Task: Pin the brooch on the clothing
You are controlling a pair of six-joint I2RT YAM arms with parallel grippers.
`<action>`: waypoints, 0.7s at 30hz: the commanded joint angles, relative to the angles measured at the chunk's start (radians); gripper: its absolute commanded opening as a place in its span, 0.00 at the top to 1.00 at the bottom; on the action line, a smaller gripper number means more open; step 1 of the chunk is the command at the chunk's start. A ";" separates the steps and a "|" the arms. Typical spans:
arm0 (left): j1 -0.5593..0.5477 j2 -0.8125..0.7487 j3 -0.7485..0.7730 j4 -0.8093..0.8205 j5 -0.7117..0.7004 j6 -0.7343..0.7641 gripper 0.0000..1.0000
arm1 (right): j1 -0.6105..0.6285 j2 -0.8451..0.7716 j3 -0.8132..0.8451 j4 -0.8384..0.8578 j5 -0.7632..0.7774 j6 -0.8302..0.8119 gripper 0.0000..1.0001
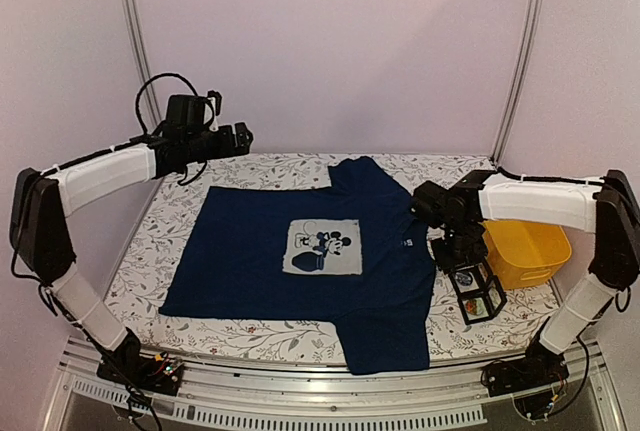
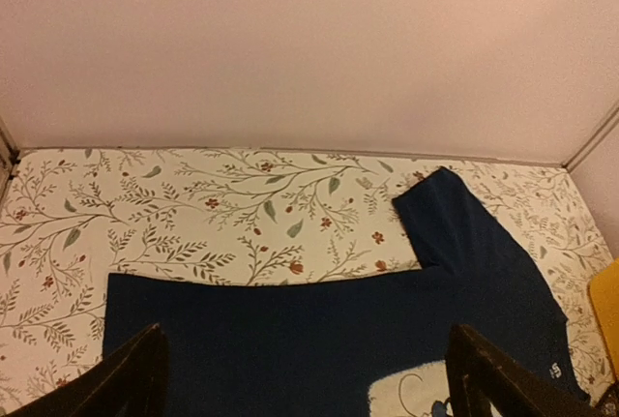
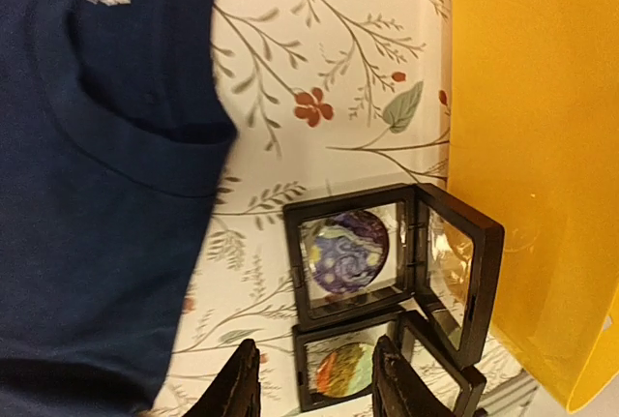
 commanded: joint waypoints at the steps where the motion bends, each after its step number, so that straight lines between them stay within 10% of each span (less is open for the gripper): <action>1: -0.095 -0.105 -0.131 0.005 -0.023 0.052 0.00 | 0.002 0.149 0.020 -0.105 0.186 -0.015 0.64; 21: -0.119 -0.147 -0.222 -0.038 0.046 0.049 0.00 | 0.063 0.344 0.041 -0.076 0.207 -0.028 0.77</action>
